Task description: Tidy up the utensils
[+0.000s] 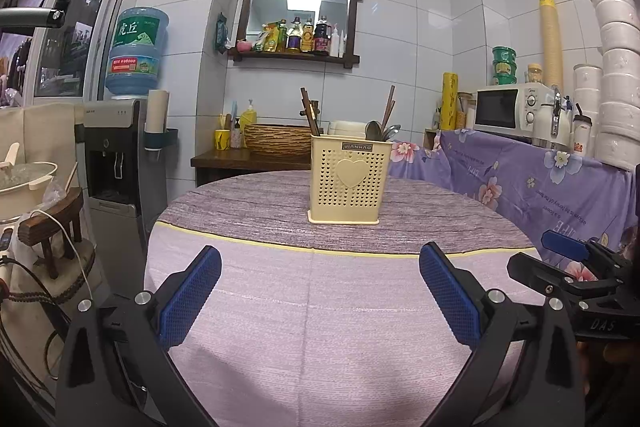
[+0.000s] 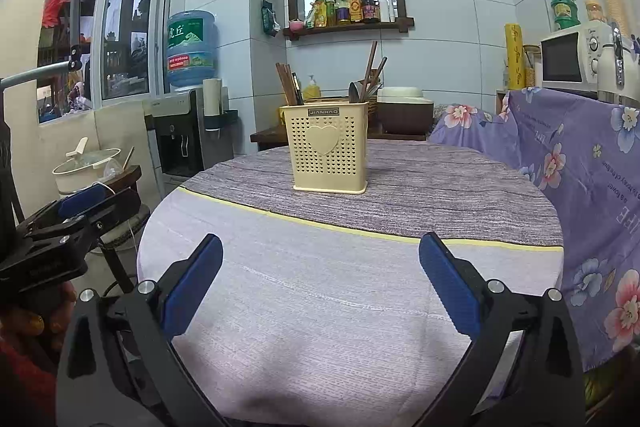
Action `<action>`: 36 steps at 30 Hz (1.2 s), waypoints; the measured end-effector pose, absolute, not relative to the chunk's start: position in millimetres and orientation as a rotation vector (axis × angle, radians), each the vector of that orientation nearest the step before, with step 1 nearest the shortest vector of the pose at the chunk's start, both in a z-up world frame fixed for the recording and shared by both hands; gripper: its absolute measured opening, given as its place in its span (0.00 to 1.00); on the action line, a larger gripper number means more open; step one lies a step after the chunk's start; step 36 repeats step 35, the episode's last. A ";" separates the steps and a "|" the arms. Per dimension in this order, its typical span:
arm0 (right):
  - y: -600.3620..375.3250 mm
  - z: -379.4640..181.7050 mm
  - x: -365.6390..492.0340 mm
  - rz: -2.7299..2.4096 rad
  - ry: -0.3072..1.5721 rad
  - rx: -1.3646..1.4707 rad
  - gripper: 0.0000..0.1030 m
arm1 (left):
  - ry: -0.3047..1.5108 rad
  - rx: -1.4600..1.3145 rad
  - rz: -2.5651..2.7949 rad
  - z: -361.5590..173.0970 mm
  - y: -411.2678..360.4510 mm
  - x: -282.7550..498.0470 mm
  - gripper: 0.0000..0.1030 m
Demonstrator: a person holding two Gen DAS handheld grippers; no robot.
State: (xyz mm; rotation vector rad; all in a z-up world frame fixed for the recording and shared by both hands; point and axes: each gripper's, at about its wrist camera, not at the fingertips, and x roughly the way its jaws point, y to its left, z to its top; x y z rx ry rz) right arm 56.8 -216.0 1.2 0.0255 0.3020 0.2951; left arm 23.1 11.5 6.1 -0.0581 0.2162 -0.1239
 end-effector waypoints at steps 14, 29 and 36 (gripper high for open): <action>-215.7 -1.0 58.5 0.290 0.313 0.032 0.94 | 0.227 -0.049 -0.115 5.6 11.2 22.9 0.95; -213.8 -2.6 59.1 0.287 0.319 0.034 0.94 | 0.238 -0.038 -0.111 4.0 8.8 25.0 0.95; -212.7 -3.6 59.1 0.288 0.323 0.033 0.94 | 0.253 -0.050 -0.116 3.3 10.5 26.8 0.95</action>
